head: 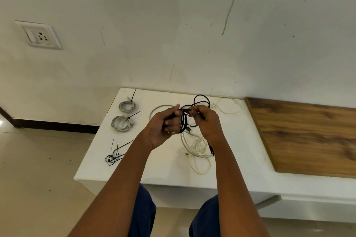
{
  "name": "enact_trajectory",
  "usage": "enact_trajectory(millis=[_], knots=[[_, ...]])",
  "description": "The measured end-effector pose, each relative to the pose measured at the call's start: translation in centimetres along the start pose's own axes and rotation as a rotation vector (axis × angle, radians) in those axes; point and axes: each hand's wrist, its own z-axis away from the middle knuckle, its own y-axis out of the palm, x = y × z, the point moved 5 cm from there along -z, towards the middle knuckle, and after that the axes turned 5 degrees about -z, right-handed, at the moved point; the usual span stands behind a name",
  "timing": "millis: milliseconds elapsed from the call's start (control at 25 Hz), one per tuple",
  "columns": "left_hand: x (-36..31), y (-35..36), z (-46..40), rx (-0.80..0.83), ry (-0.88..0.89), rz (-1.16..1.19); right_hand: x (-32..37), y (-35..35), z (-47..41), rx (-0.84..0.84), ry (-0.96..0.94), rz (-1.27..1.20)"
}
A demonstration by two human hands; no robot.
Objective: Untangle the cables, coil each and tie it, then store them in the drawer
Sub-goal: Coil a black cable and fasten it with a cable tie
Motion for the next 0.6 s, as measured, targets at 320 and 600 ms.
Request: enact_trajectory(millis=[320,600], knots=[[0.0,-1.6,-0.6,-0.293,0.096,-0.087,-0.2,1.4,0.1,0.212,0.004,0.268],[-0.2,-2.3,-0.3,-0.5,0.112,-0.393,-0.3,0.9,0.1,0.178,0.079,0.038]])
